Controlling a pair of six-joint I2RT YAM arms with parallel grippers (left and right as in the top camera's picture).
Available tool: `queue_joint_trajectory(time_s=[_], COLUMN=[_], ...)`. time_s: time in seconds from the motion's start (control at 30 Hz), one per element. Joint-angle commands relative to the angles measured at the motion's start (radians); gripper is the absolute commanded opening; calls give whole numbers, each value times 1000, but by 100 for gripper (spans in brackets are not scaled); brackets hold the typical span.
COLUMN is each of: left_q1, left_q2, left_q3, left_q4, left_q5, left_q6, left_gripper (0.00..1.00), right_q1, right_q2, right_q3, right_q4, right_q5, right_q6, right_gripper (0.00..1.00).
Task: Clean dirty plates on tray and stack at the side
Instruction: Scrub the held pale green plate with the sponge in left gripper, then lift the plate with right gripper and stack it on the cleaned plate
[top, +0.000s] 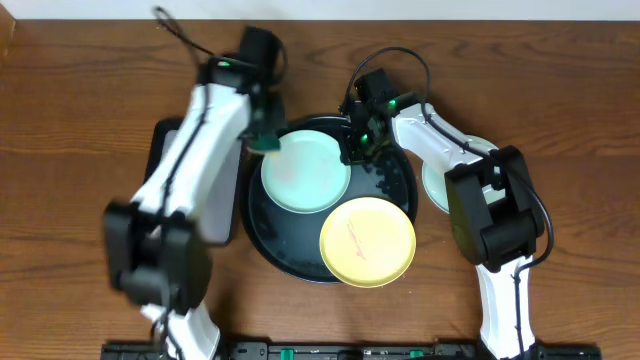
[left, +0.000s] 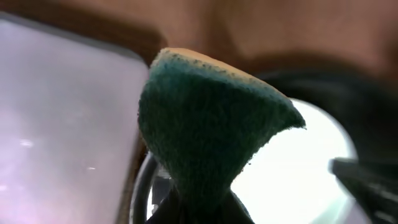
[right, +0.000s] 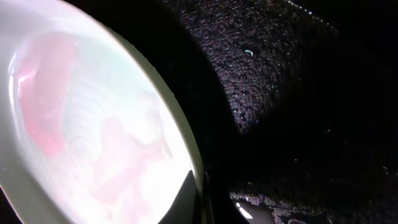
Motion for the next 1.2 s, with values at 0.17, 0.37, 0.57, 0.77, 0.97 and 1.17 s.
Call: queue_joint_trajectory(time_s=[0.17, 0.37, 0.57, 0.77, 0.97, 1.17], left_q1=[183, 211, 211, 211, 211, 211], left_q2=[-195, -185, -183, -183, -183, -183], left_q3=[38, 26, 22, 22, 22, 22], left_q4=[-15, -47, -53, -59, -61, -61], left_q5=[-28, -29, -29, -29, -29, -29], left_q6=[-16, -16, -16, -16, -16, -16], left_gripper=[7, 7, 7, 8, 8, 8], right_q1=[47, 159, 304, 437, 507, 522], right_q2=[-185, -351, -414, -417, -417, -417], right_q3=[-1, -1, -1, -1, -1, -1], right_q4=[-80, -105, -105, -102, -97, -97], right_q5=[333, 736, 1144, 1527, 1764, 1822], right_q6=[-34, -61, -92, -121, -121, -121], right_gripper=[1, 1, 1, 1, 1, 1])
